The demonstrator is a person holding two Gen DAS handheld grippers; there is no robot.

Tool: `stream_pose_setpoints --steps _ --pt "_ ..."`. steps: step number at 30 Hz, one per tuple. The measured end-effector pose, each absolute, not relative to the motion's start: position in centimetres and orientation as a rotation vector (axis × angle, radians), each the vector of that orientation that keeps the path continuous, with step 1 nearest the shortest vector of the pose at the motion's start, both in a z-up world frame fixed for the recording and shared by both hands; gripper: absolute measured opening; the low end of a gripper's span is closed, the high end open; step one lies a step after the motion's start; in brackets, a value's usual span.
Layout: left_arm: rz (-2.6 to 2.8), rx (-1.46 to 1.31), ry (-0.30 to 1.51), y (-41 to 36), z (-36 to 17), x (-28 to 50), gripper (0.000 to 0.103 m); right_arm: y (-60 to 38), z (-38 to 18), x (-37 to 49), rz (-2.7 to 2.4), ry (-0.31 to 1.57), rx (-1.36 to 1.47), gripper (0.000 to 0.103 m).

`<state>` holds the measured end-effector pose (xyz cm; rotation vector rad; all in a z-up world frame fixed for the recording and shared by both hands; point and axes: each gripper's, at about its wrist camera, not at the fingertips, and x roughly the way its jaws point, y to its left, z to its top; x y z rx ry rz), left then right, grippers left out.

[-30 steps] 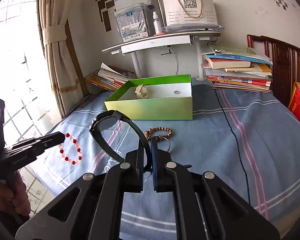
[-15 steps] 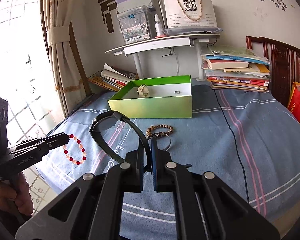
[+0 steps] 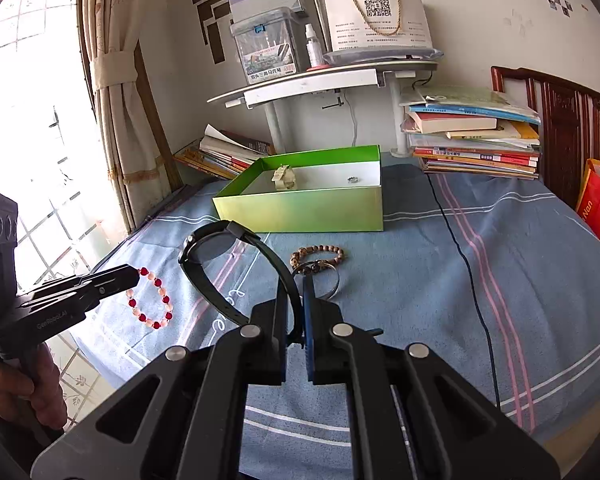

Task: Organize jewelry
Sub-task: 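Carry the glasses with right while left carries the red bracelet over the box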

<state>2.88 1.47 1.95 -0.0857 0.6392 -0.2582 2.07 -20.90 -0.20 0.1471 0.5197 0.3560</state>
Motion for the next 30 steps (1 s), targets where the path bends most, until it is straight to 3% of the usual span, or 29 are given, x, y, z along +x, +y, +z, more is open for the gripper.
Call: stream_pose_setpoints --steps 16,30 --pt "-0.259 -0.079 0.657 1.2 1.9 5.2 0.008 -21.3 -0.4 4.2 0.351 0.537 0.147 0.007" --pt "-0.27 -0.023 0.585 0.5 6.8 13.3 0.008 -21.7 3.1 12.3 0.364 0.491 0.131 0.007"
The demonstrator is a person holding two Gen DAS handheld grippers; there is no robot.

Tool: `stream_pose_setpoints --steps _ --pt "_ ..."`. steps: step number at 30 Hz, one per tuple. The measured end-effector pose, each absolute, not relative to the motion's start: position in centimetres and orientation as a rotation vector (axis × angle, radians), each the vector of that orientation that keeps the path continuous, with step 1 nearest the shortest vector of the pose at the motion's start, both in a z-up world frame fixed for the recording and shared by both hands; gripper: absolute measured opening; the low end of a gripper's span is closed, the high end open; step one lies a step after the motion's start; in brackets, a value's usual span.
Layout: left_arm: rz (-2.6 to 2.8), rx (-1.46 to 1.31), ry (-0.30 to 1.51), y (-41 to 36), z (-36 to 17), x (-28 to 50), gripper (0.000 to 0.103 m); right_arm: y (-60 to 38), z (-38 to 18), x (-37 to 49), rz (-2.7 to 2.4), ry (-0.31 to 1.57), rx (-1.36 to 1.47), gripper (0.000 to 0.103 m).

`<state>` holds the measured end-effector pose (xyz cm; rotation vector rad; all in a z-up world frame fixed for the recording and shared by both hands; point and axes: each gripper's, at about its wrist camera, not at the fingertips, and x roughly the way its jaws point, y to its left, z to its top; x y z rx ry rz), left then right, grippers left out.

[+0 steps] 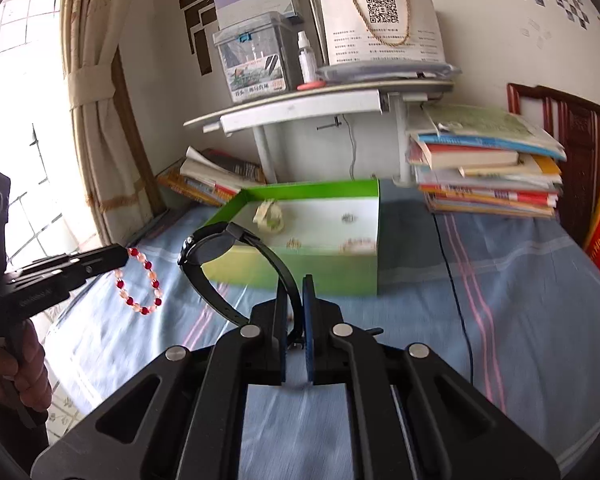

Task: Organize jewelry
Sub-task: 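Carry the glasses with right while left carries the red bracelet over the box, then open the left gripper inside the box while right releases the glasses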

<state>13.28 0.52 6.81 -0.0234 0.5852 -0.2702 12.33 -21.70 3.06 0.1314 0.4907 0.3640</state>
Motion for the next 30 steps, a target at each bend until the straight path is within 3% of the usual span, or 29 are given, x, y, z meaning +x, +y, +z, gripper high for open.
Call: stream_pose_setpoints --steps 9,24,26,28,29,30 --pt "-0.243 0.001 0.588 0.4 9.2 22.3 0.008 -20.8 4.8 21.1 0.38 0.493 0.118 0.007" --pt "-0.201 0.074 0.725 -3.2 4.2 36.6 0.008 -19.0 1.4 33.4 0.355 0.619 0.108 0.007" --pt "-0.167 0.094 0.722 -3.4 3.6 38.0 0.012 -18.6 1.1 34.6 0.35 0.638 0.097 0.01" --pt "-0.13 0.106 0.703 -3.3 3.3 38.4 0.056 -18.6 0.9 35.3 0.341 0.65 0.108 0.035" --pt "-0.107 0.108 0.676 -3.1 3.5 38.2 0.081 -19.0 1.0 35.1 0.317 0.63 0.135 0.066" --pt "-0.074 0.112 0.603 -2.5 4.0 37.1 0.082 -19.6 1.4 34.4 0.302 0.595 0.159 0.081"
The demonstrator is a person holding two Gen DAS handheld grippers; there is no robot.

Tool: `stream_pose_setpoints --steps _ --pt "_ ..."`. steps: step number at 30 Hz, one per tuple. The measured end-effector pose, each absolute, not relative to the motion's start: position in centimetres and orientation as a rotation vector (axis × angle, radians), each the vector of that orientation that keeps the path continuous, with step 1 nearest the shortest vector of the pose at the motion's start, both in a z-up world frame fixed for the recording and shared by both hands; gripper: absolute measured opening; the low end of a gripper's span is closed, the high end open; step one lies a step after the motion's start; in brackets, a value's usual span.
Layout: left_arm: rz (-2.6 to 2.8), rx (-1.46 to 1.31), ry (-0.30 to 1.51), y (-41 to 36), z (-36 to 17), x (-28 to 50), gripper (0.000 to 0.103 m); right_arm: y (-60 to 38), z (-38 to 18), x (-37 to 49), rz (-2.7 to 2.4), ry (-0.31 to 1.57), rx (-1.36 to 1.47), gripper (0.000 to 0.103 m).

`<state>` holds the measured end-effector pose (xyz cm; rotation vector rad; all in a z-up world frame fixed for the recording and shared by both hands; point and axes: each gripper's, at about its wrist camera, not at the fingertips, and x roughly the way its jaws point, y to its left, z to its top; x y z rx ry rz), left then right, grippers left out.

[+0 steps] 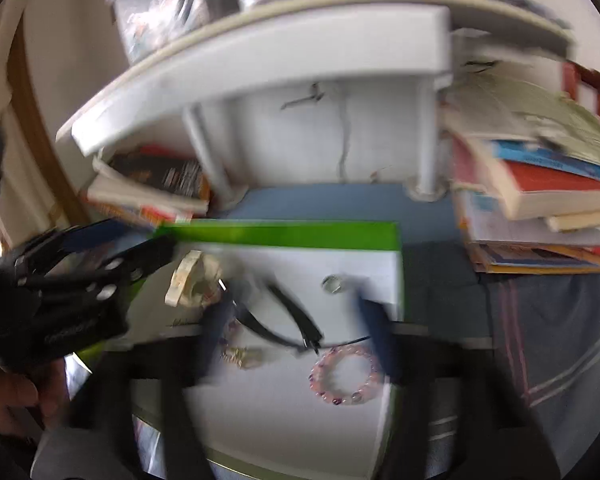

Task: Organize jewelry
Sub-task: 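Open the left gripper inside the box while right releases the glasses, then withdraw both grippers toward the wooden bead bracelet and silver bangle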

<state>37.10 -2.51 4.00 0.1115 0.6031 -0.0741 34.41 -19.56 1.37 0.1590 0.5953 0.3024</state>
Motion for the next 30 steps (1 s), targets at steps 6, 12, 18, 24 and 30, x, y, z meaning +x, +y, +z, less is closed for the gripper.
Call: stream_pose_setpoints --steps 6,12,18,24,30 --pt "-0.043 0.146 0.478 -0.4 6.3 30.1 0.091 -22.4 3.8 26.8 0.292 0.404 0.179 0.084" --pt "-0.047 0.058 0.44 2.1 6.4 20.2 0.098 -23.2 3.6 18.7 0.281 0.371 0.166 0.089" --pt "-0.056 -0.002 0.466 3.0 5.0 12.7 0.099 -22.6 2.4 11.5 0.27 0.379 0.198 0.095" --pt "-0.042 -0.011 0.505 3.3 3.2 7.4 0.099 -21.6 1.5 6.2 0.274 0.413 0.186 0.096" --pt "-0.026 0.0 0.519 3.4 1.7 4.2 0.099 -21.7 0.1 2.4 0.259 0.432 0.192 0.096"
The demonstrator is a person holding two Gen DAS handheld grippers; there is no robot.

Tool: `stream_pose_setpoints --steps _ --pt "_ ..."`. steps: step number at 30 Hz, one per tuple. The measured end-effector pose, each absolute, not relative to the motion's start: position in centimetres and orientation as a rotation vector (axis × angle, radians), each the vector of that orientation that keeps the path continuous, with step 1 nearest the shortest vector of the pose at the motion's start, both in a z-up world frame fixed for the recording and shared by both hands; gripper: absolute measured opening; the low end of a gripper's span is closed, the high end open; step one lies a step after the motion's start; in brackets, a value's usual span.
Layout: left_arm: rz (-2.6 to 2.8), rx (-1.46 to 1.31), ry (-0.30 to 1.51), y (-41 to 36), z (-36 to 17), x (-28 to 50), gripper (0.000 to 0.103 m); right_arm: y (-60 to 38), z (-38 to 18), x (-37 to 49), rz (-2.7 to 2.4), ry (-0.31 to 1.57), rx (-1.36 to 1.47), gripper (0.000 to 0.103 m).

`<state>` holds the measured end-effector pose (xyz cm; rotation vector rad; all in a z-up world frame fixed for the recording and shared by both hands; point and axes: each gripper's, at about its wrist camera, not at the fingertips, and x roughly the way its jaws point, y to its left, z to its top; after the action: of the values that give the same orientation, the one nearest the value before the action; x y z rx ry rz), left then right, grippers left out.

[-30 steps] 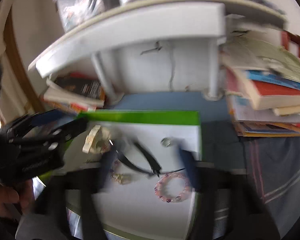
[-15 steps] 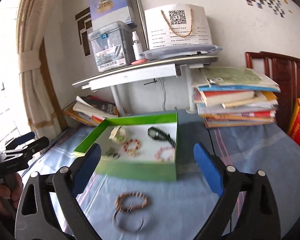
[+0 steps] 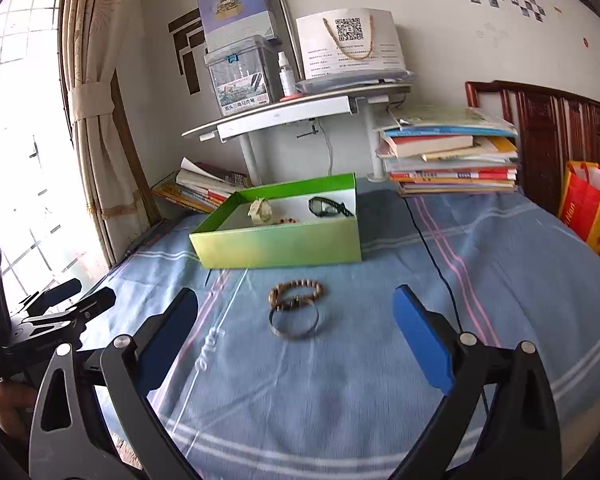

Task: Organize jewelry
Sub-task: 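Withdraw both grippers toward the wooden bead bracelet and silver bangle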

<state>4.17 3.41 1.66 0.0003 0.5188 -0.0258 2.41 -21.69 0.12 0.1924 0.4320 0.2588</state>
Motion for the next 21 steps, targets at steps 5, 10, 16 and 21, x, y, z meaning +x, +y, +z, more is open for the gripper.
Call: stream_pose_setpoints --steps 5,10,16,21 --pt "-0.048 -0.02 0.543 3.1 0.8 3.0 0.099 -21.0 -1.0 0.9 0.254 0.46 0.165 0.096" --pt "-0.071 -0.012 0.536 2.2 1.0 2.0 0.099 -20.6 -1.0 -0.4 0.26 0.447 0.149 0.096" --pt "-0.089 -0.014 0.538 1.8 1.0 1.7 0.099 -20.8 -0.9 -0.8 0.257 0.441 0.146 0.096" --pt "-0.094 -0.01 0.542 1.7 1.1 1.9 0.099 -21.1 -0.9 -0.5 0.253 0.443 0.151 0.096"
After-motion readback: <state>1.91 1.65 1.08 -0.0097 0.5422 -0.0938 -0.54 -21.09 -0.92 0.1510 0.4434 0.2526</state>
